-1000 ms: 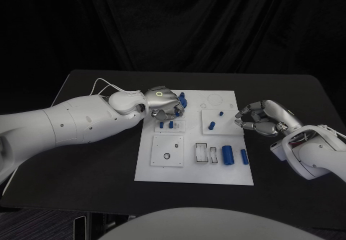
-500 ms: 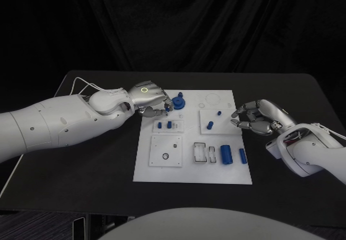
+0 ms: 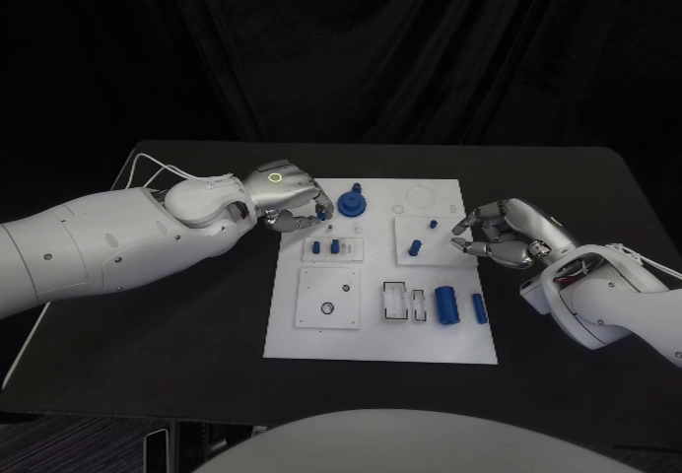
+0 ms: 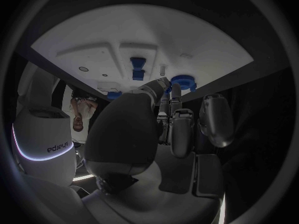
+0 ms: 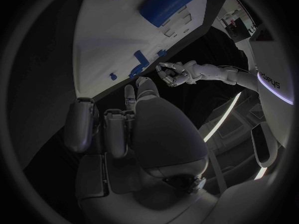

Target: Assemble the parts on the task board

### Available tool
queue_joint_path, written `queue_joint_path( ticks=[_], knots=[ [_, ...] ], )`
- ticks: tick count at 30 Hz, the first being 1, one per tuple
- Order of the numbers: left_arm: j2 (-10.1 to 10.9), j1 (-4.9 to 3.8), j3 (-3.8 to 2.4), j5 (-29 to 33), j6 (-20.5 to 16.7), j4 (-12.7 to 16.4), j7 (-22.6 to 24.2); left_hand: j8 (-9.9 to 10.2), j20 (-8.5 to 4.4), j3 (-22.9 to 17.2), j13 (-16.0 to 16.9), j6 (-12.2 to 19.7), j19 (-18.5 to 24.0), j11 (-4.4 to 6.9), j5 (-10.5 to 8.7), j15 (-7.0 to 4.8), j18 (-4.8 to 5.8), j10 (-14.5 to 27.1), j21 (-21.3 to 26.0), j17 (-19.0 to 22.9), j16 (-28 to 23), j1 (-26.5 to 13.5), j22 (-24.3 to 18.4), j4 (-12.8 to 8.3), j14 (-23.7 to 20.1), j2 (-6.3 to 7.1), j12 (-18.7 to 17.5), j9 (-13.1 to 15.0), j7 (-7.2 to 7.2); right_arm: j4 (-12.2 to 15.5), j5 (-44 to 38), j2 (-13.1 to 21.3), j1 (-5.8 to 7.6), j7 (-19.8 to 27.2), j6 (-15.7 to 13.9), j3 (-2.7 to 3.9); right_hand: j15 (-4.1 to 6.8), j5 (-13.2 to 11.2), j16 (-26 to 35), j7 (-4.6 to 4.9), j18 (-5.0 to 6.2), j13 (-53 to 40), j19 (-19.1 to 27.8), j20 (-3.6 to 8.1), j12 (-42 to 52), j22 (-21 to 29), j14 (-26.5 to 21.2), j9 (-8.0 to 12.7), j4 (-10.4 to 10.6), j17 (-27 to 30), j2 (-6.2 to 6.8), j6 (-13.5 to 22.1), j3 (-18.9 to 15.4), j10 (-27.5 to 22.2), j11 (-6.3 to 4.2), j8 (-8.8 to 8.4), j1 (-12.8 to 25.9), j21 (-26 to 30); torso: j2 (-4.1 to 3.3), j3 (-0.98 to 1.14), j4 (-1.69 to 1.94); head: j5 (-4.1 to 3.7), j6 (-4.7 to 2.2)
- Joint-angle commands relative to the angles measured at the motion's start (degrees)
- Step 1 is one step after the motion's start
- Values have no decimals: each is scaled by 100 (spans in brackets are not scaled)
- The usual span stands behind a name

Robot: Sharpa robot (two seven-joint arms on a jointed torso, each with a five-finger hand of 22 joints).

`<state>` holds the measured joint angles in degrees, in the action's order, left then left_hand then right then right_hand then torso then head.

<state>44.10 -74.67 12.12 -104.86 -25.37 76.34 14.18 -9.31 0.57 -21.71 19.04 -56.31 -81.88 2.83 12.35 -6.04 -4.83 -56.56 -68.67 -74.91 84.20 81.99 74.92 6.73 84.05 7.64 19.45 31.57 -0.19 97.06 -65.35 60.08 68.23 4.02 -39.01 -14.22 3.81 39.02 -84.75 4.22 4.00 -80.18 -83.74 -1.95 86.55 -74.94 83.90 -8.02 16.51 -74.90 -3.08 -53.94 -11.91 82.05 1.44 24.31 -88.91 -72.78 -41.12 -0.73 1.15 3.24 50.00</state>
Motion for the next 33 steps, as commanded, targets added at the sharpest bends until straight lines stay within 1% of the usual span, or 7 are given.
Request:
queue_joint_path(
  ticks=[1, 4, 7, 9, 16, 20, 33],
  knots=[
    [-56, -1, -4, 2, 268, -24, 8, 27, -6, -51, -11, -2, 25, 16, -30, -40, 46, 10, 29, -266, -34, -56, 928, -1, 232, -18, -31, -3, 13, -1, -10, -13, -21, -97, 55, 2, 39, 19, -1, 2, -11, 160, -31, -6, -84, -987, 430, 9, 0, -600, -129, 29, 29, 189, -183, -12, -152, 30, 5, -11, 21, -25, 0],
    [-98, 13, -4, 2, 303, -53, -1, 39, -2, -75, -43, -6, 34, 19, -16, -41, 43, 1, 54, -213, -62, -59, 923, 4, 215, -31, -77, -4, 14, -2, -10, -20, -27, -97, 69, 2, 38, 18, 4, 2, -9, 162, -28, -6, -85, -984, 428, 8, -1, -592, -128, 29, 31, 188, -183, -11, -154, 39, 13, -15, 18, -47, 0],
    [-123, 25, -4, 2, 310, -78, -12, 69, 9, -104, -116, 1, 38, 9, 35, -37, 42, 6, 68, -85, -130, -98, 921, 28, 175, -23, -183, -8, 5, -4, -10, -22, -30, -101, 83, 2, 38, 17, 5, 2, -6, 168, -23, -7, -87, -980, 428, 8, -1, -590, -128, 28, 33, 184, -183, -10, -156, 52, 11, -14, 0, -21, 0],
    [-133, 31, -4, 2, 308, -91, -12, 80, 13, -114, -144, 0, 38, 5, 49, -35, 42, -1, 69, -75, -137, -113, 921, 35, 173, -22, -222, -9, 2, -5, -10, -21, -32, -104, 90, 2, 38, 17, 5, 2, -6, 168, -23, -7, -87, -980, 428, 8, -1, -590, -128, 28, 33, 184, -183, -10, -156, 52, 8, -7, -17, 7, 0],
    [-161, 42, -4, 2, 262, -107, -15, 143, 25, -169, -247, 43, 36, -4, 109, -28, 42, -29, 75, -63, -145, -136, 923, 42, 173, -22, -362, -23, -1, -11, -10, -30, -33, -119, 116, 2, 38, 17, 5, 2, -6, 168, -23, -7, -87, -980, 428, 8, -1, -590, -128, 28, 33, 184, -183, -10, -156, 52, -5, -12, -16, 26, 0],
    [-197, 46, -4, 2, 277, -124, -16, 158, 28, -179, -272, 53, 38, -12, 119, -25, 41, -39, 85, -52, -151, -147, 921, 45, 171, -21, -393, -25, -8, -16, -10, -43, -34, -118, 122, 2, 38, 17, 5, 2, -6, 168, -23, -7, -87, -980, 428, 8, -1, -590, -128, 28, 33, 184, -183, -10, -156, 52, -7, -7, -24, 46, 0],
    [-326, 87, -4, 2, 413, -250, -80, 161, 38, -190, -332, 21, 55, -36, 85, -9, 34, -69, 130, -11, -174, -159, 911, 32, 158, -10, -468, -15, -25, -17, -10, -52, -34, -91, 111, 2, 37, 13, 2, 2, -9, 153, -25, -8, -83, -983, 429, 7, -1, -595, -126, 24, 40, 191, -182, -5, -162, 44, 2, -6, -17, 26, 0]
  ],
)
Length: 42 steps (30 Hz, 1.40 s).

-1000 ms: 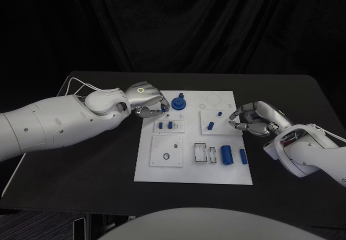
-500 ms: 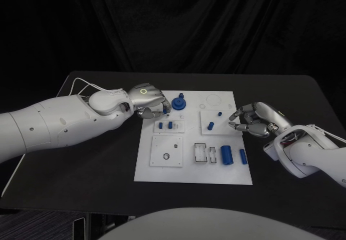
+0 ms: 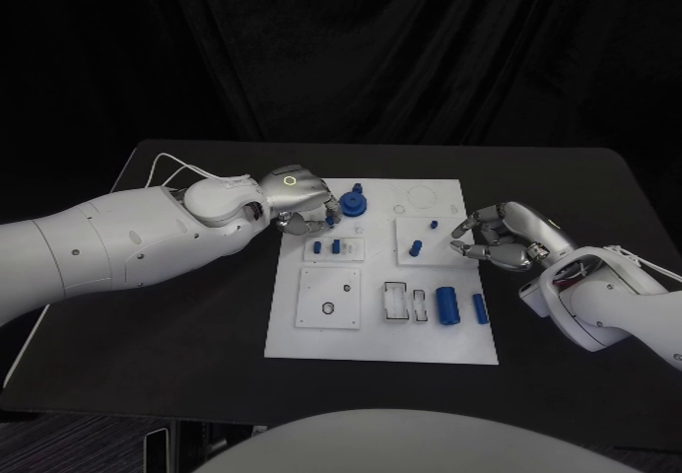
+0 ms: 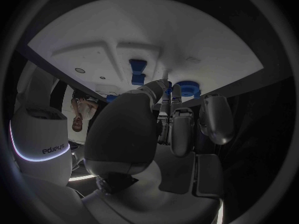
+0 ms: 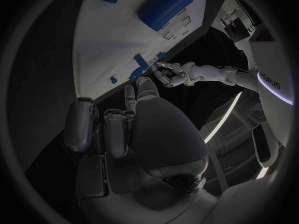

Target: Assemble the parts on the task board

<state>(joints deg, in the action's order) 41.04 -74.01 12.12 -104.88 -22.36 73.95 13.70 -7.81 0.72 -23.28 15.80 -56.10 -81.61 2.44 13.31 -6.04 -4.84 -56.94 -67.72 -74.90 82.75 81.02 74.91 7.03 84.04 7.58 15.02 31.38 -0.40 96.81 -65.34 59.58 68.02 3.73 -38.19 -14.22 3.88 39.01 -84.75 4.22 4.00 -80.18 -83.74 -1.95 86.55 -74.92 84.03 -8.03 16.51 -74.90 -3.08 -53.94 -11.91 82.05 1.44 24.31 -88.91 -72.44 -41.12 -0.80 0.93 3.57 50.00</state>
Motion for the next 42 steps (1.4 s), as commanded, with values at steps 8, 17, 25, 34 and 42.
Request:
queue_joint_path(
  ticks=[8, 17, 25, 34, 42],
  knots=[
    [-43, 52, -4, 4, 137, -30, -46, 22, 31, -32, -36, 2, 38, -8, -41, 3, 31, -38, 57, 17, -45, -65, 907, -11, 147, 9, -61, 5, -9, 10, -11, 3, -13, -61, 24, 2, 30, 13, 1, 2, -11, 150, -29, -8, -81, -988, 417, 7, -1, -597, -128, 21, 44, 193, -182, -3, -163, 0, 2, -1, 7, -27, 0],
    [-40, 63, -5, 4, 138, -20, -29, 44, 41, -42, -65, 23, 61, -7, -56, 13, 23, -41, 110, 59, -68, -52, 895, -32, 131, 22, -100, 1, 0, 3, -11, -8, -14, -63, 30, 2, 30, 13, 1, 2, -11, 150, -29, -8, -81, -988, 417, 7, -1, -597, -128, 21, 44, 193, -182, -3, -163, 0, -5, -2, 3, -33, 0],
    [-46, 67, -5, 4, 99, -2, 13, 67, 50, -51, -85, 46, 86, -6, -69, 20, 13, -53, 167, 72, -77, -52, 881, -37, 122, 21, -125, -4, 6, -3, -11, -18, -18, -73, 41, 2, 29, 13, 4, 2, -10, 150, -27, -9, -81, -987, 416, 6, -1, -591, -126, 20, 51, 193, -182, 1, -168, 5, 3, -2, 1, -42, 0],
    [-74, 71, -5, 4, 123, -28, 12, 72, 53, -54, -90, 49, 97, -5, -70, 22, 9, -58, 192, 100, -92, -52, 875, -39, 113, 19, -131, -5, 8, -5, -11, -20, -20, -96, 67, 2, 29, 13, 4, 2, -10, 150, -27, -9, -81, -987, 416, 6, -1, -591, -126, 20, 51, 193, -182, 1, -168, 5, 5, -1, 8, -49, 0],
    [-78, 77, -5, 4, 116, -27, 11, 80, 60, -63, -100, 52, 122, 1, -75, 25, 0, -82, 248, 121, -105, -47, 862, -44, 101, 8, -139, -5, 11, -5, -11, -18, -21, -111, 80, 2, 29, 13, 4, 2, -10, 150, -27, -9, -81, -987, 416, 6, -1, -591, -126, 20, 51, 193, -182, 1, -168, 5, 4, -3, 6, -45, 0]
  ],
)
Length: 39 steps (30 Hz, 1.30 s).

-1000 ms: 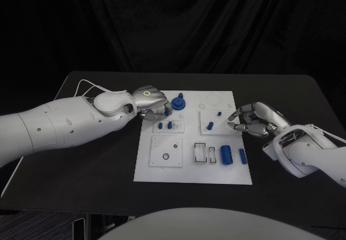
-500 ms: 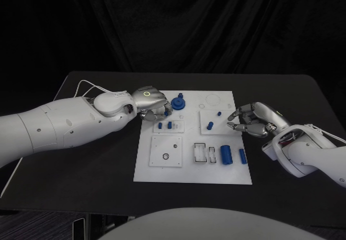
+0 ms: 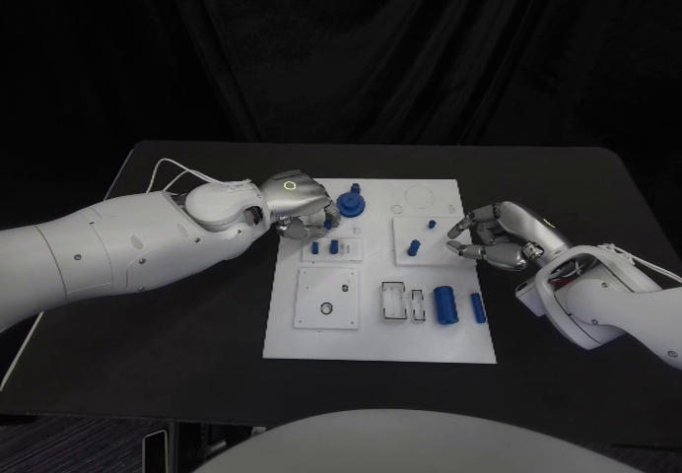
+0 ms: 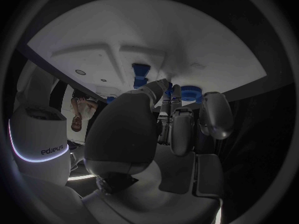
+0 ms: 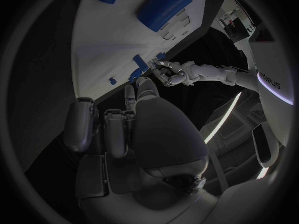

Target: Assemble the parts on the task board

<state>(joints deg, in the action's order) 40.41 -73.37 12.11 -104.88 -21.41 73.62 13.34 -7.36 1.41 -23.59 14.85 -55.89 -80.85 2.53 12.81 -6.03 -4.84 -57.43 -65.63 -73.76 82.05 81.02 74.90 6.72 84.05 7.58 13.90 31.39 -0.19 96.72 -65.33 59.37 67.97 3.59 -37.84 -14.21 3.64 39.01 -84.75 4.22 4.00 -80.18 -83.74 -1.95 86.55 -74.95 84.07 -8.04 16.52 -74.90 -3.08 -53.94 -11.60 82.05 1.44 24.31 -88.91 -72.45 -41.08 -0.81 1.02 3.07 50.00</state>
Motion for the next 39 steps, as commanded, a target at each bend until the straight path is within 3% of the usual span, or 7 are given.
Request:
queue_joint_path(
  ticks=[1, 8, 10, 15, 17, 32, 39],
  knots=[
    [-17, 13, -4, 4, 24, 5, 43, 39, -8, -33, -8, 34, 53, -10, -28, 26, -3, -36, 53, 19, -42, -48, 859, -14, 96, 9, -30, -8, -10, 5, -12, 1, -15, -100, 47, 2, 54, 13, 4, 2, -10, 150, -27, -9, -81, -984, 411, 6, -1, -591, -126, 20, 19, 193, -182, 1, -168, 5, -1, -1, -5, 8, 0],
    [-29, 15, -4, 4, 108, -6, 10, 91, 9, -37, -45, 90, 106, -21, -75, 42, -20, -24, 160, 120, -101, -58, 834, -19, 49, 15, -85, -24, -6, 7, -12, 4, -15, -129, 77, 2, 53, 11, 6, 4, -9, 161, -26, -10, -86, -983, 411, 7, 0, -589, -122, 25, 28, 186, -181, 1, -173, 8, -1, 3, -8, 9, 0],
    [-32, 16, -4, 4, 142, -12, 1, 161, 28, -34, -88, 154, 155, -53, -277, 69, -34, 36, 256, 198, -149, -86, 813, -5, 7, 21, -161, -51, -7, 8, -12, 3, -15, -136, 83, 2, 53, 11, 6, 4, -9, 161, -26, -10, -86, -983, 411, 7, 0, -589, -122, 25, 28, 186, -181, 1, -173, 8, -3, 3, -9, 14, 0],
    [-37, 20, -4, 4, 168, -25, -5, 207, 41, -25, -111, 192, 188, -56, -390, 80, -46, 69, 331, 251, -180, -104, 796, 5, -19, 28, -203, -69, -1, 6, -12, -3, -15, -141, 90, 2, 53, 11, 6, 4, -9, 161, -26, -10, -86, -983, 411, 7, 0, -589, -122, 25, 28, 186, -181, 1, -173, 8, 1, 1, -2, 7, 0],
    [-38, 22, -4, 4, 175, -28, -11, 354, 51, -33, -134, 418, 203, -46, -472, 81, -52, 89, 368, 275, -193, -110, 791, 17, -33, 41, -240, -148, 63, 5, -12, -4, -15, -142, 93, 2, 53, 11, 6, 4, -9, 161, -26, -10, -86, -983, 411, 7, 0, -589, -122, 25, 28, 186, -181, 1, -173, 8, 0, 2, -10, 16, 0],
    [-42, 30, -4, 4, 195, -48, -81, 390, 64, -39, -171, 596, 270, -86, -521, 106, -79, 202, 540, 385, -256, -125, 754, 43, -89, 73, -322, -276, 138, 6, -12, -7, -15, -174, 140, 2, 52, 5, 6, 7, -9, 168, -25, -11, -89, -982, 411, 8, 1, -589, -116, 34, 33, 182, -179, -1, -174, 12, 1, -1, 0, 4, 0],
    [-24, 32, -4, 4, 26, -44, -230, 391, 99, -29, -188, 1188, 282, -173, -516, 162, -88, 281, 635, 418, -266, -127, 743, 59, -106, 122, -370, -577, 379, 5, -12, -6, -15, -183, 160, 2, 52, 4, 5, 8, -8, 169, -24, -11, -89, -982, 411, 8, 1, -590, -115, 35, 33, 182, -178, -1, -174, 14, 3, -1, -5, 26, 0]
  ],
)
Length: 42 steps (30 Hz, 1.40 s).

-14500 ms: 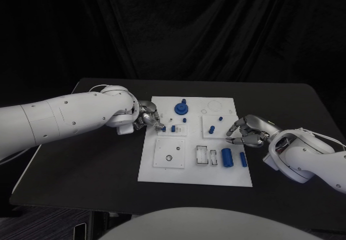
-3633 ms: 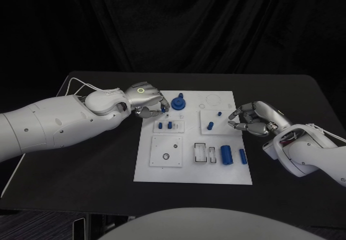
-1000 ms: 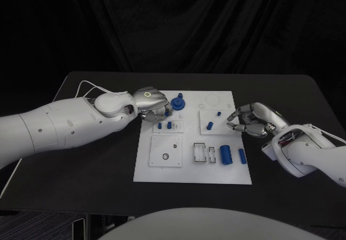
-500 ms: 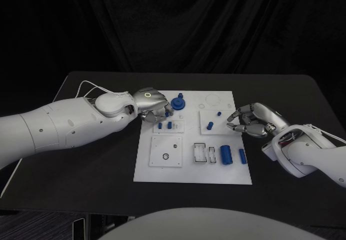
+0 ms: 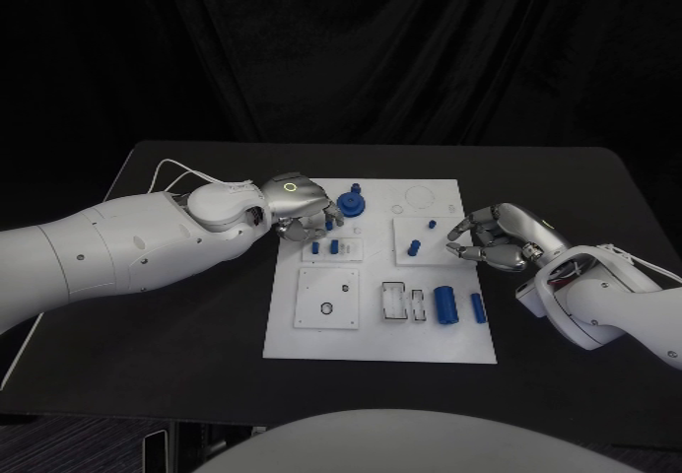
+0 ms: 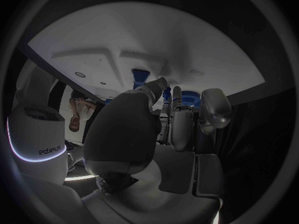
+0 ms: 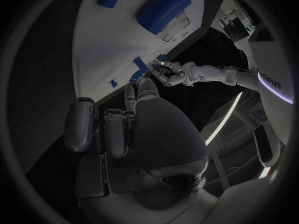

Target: Assemble the parts on the task board

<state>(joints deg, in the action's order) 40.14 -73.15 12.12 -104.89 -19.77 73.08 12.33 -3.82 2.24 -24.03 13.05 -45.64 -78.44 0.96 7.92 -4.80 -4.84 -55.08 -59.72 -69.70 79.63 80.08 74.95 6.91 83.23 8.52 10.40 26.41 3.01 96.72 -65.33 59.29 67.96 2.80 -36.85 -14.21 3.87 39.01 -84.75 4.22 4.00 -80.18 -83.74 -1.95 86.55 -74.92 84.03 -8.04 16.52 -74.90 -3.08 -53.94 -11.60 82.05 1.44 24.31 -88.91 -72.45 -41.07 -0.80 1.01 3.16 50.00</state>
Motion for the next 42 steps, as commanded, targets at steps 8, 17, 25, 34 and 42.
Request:
queue_joint_path(
  ticks=[8, 17, 25, 34, 42],
  knots=[
    [161, 10, -4, 6, -762, 73, -1115, 75, 104, 819, 49, 2034, 149, -215, -259, 167, -150, 493, 478, 240, -144, 163, 649, 386, -149, 112, 99, -1056, 172, 23, -12, 36, -13, -107, 64, 2, 28, -1, 3, 9, -6, 171, -22, -12, -91, -982, 416, 9, 2, -594, -113, 37, 35, 181, -177, -1, -173, 23, -1, -3, -2, 35, 0],
    [788, 10, -4, 28, -2056, 437, -1155, -160, 235, 619, 270, 782, 874, -135, -8, 198, -308, 898, 1836, 1498, -980, 481, 403, 398, -980, -57, 870, -916, 162, 128, -12, 186, 4, -89, 12, 3, 27, -12, 4, 8, -2, 221, -15, -13, -110, -976, 415, 8, 1, -592, -107, 34, 37, 153, -177, 2, -175, 41, -3, -6, -1, 105, 0],
    [1508, 8, -3, 2553, -2571, 1144, 530, -182, 503, 341, 463, -3, 2850, -393, 512, 750, -380, 1343, 4317, 3880, -3922, 345, -9, 560, -3549, -73, 1805, -1126, -275, 267, -12, 305, 369, -77, -74, 3, -30, 364, 397, 94, 114, 2377, 215, -55, -1407, -789, 252, 31, 7, -17, 87, 140, 252, -1592, -95, -21, -413, 666, 3, -32, -4, 157, 0],
    [1624, 19, -3, 6483, -1089, 1408, 2841, -93, 520, 777, 6, -160, 4463, -331, 2099, 1060, -103, 2577, 5601, 4876, -5460, 60, -576, 962, -5022, -886, 1682, -1281, -706, 92, -242, -31, 943, -132, 540, 3, -259, 932, 739, 318, 251, 4671, 628, -250, -3327, -602, -24, 75, -7, 428, 599, 287, 1070, -3823, 151, -83, -645, 1507, -1, -56, 70, 141, 0],
    [1572, 197, -3, 7689, -370, 1574, 3158, 3, 570, 1392, -712, 54, 5802, -329, 2414, 1081, -105, 3054, 5634, 6053, -6602, 346, -2209, 939, -6170, -1230, 1460, -1667, -715, -391, -1339, -407, 962, -423, 980, 3, -421, 130, 865, 418, 311, 5301, 849, -405, -3985, -534, -212, 66, -12, 629, 714, 399, 1295, -4207, 348, -45, -605, 1901, 19, -123, 142, 66, 0]
  ],
)
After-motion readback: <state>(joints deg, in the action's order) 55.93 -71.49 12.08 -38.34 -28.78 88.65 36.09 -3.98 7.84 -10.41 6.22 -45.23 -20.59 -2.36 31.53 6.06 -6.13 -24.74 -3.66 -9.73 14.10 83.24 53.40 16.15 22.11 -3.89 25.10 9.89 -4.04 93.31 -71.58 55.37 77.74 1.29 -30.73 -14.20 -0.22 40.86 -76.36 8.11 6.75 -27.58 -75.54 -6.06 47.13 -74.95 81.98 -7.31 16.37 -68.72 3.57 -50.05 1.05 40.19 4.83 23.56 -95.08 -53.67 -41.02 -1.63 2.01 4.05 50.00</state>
